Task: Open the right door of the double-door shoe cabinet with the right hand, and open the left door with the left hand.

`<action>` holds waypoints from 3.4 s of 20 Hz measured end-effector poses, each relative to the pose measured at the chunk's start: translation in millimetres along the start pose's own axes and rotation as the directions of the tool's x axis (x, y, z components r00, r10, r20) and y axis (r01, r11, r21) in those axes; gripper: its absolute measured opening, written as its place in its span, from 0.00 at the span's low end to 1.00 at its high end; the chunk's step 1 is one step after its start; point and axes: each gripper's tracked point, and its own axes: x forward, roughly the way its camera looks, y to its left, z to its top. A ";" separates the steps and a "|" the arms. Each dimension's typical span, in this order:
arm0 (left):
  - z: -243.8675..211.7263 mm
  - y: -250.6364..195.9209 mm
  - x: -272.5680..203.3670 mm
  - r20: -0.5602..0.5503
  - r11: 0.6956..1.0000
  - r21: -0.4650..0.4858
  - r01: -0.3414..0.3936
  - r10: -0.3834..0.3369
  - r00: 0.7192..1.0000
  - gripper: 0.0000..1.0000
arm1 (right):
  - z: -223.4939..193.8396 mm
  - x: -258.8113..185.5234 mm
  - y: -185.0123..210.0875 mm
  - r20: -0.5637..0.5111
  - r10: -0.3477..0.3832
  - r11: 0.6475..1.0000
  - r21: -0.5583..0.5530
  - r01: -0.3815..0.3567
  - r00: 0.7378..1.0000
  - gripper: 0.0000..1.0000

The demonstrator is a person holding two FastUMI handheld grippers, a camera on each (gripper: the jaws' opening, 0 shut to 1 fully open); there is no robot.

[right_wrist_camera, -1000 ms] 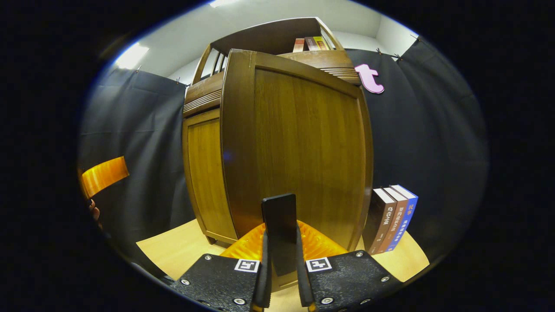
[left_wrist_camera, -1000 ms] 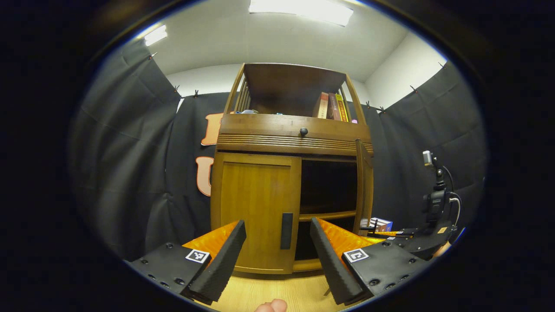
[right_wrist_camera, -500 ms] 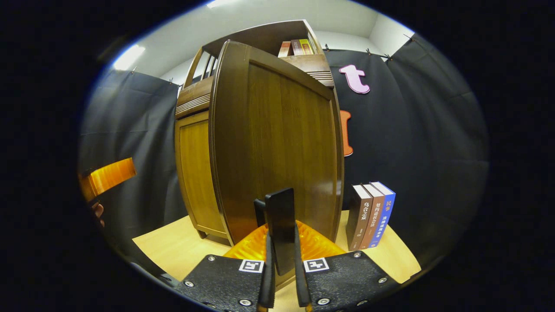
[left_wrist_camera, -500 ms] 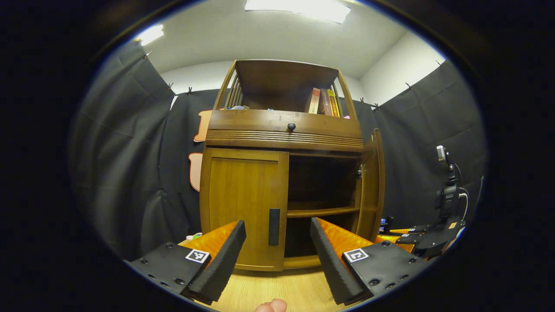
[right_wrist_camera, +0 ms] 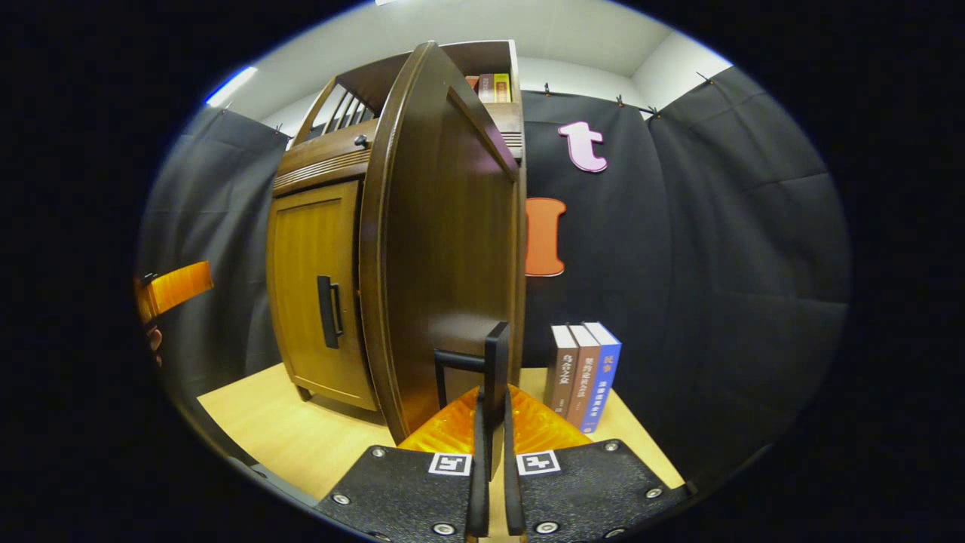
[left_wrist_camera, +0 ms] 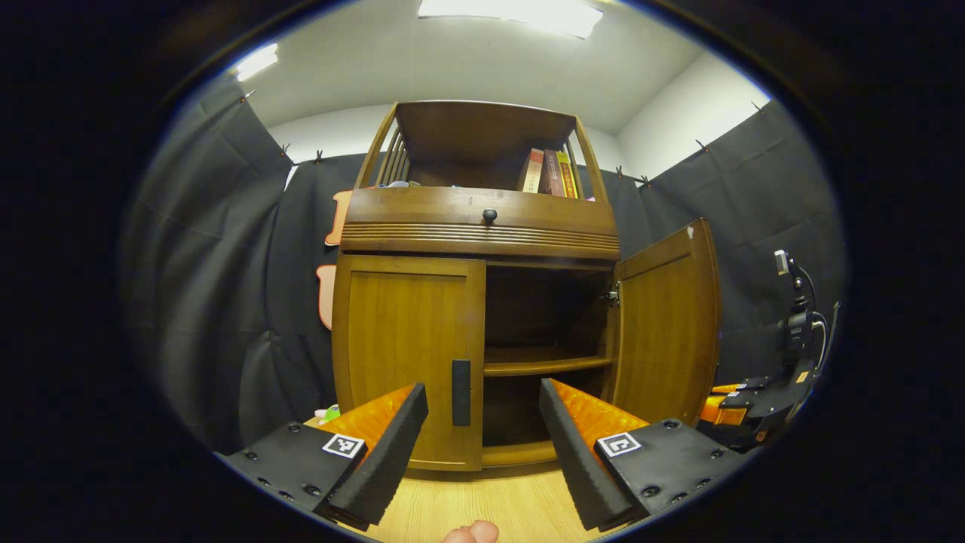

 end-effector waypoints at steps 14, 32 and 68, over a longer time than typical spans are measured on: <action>-7.1 14.1 -3.4 -0.023 0.999 0.013 -0.044 0.044 0.999 0.96 | -4.0 10.2 -71.6 0.008 0.194 0.979 0.058 -0.194 0.981 0.00; -10.5 10.3 -13.4 -0.025 1.000 0.013 -0.023 0.023 0.999 0.95 | -6.5 -81.1 -67.4 0.072 0.011 0.998 0.067 -0.016 0.997 0.10; -65.5 32.1 140.2 -0.091 0.999 0.032 0.019 -0.016 0.996 0.96 | 29.4 -66.1 87.9 0.106 0.058 0.991 0.112 -0.070 0.993 1.00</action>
